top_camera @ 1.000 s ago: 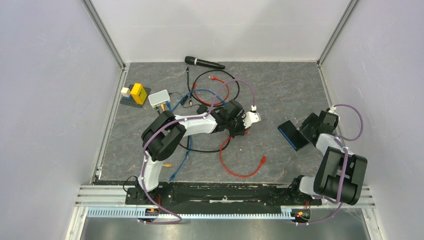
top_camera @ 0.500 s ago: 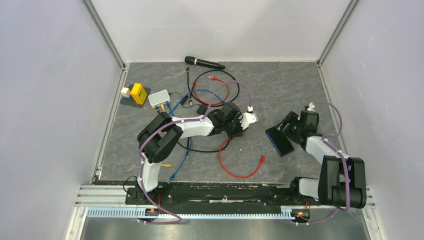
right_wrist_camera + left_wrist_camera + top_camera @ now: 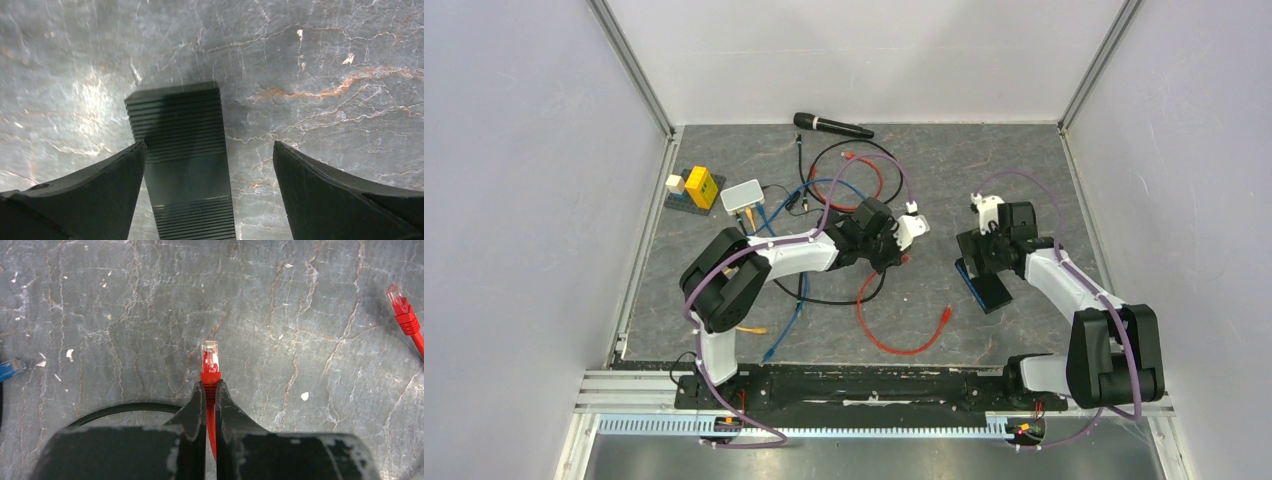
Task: Insert the plug into the switch port
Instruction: Move the switch port to the center of the board.
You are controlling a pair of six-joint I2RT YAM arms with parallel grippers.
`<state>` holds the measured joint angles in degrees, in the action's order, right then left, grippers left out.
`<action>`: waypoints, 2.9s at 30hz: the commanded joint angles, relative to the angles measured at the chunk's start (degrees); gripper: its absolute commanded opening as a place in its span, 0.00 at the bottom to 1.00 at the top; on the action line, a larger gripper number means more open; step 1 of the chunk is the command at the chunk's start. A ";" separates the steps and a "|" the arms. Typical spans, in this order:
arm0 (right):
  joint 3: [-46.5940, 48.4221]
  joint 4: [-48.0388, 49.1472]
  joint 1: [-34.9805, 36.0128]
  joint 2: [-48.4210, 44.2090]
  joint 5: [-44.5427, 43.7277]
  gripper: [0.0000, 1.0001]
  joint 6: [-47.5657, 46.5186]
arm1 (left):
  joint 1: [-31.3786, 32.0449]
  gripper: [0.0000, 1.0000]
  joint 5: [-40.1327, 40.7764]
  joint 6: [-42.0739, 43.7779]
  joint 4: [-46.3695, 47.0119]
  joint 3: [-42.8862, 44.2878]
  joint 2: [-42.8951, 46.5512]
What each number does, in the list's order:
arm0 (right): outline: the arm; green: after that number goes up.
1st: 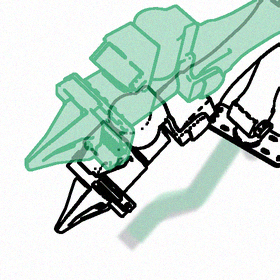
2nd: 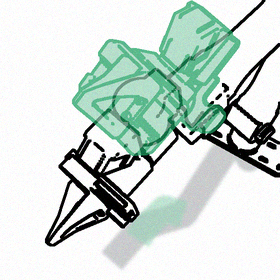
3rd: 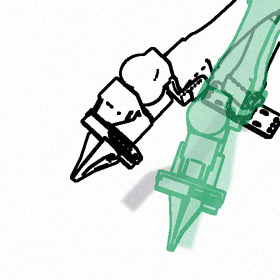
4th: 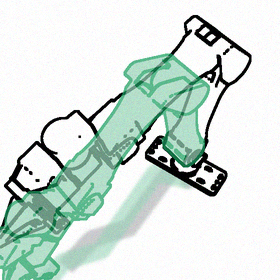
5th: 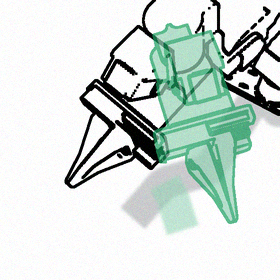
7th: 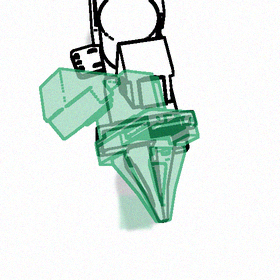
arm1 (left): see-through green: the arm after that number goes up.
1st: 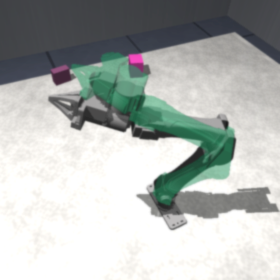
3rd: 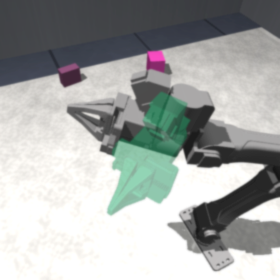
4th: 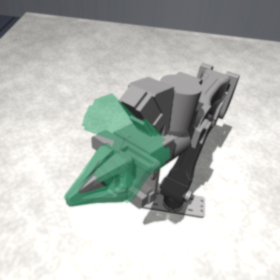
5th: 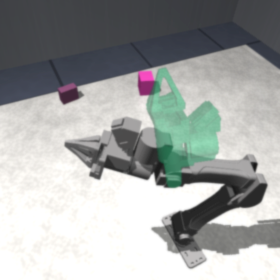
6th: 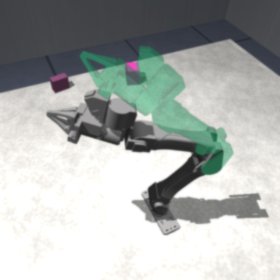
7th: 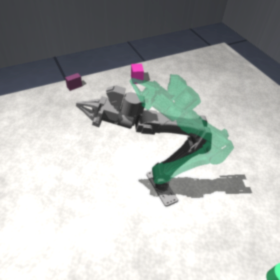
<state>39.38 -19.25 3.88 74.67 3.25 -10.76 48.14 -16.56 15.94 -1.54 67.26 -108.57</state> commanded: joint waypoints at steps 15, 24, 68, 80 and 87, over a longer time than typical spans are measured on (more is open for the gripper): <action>0.62 -2.89 2.71 3.20 4.06 0.98 -13.37 | -1.12 0.02 -1.20 -1.41 2.42 -0.09 3.46; 0.02 -3.17 2.71 4.73 1.40 0.98 -10.77 | -1.12 0.02 -2.66 -2.08 2.83 -0.02 2.67; 9.58 0.02 -3.10 10.26 14.44 0.51 6.71 | 7.39 0.02 -2.89 -4.55 16.61 -2.98 -3.95; 4.86 6.12 -9.13 15.02 28.34 0.37 6.80 | 8.10 0.02 -2.80 -4.52 14.09 3.52 -9.14; 2.77 8.17 -9.15 16.14 30.68 0.38 6.81 | 8.72 0.02 -2.87 -4.29 14.09 4.63 -10.42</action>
<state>43.59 -12.47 -5.17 89.41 31.68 -3.09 56.18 -18.61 10.96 11.66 69.60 -117.89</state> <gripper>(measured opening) 0.380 0.055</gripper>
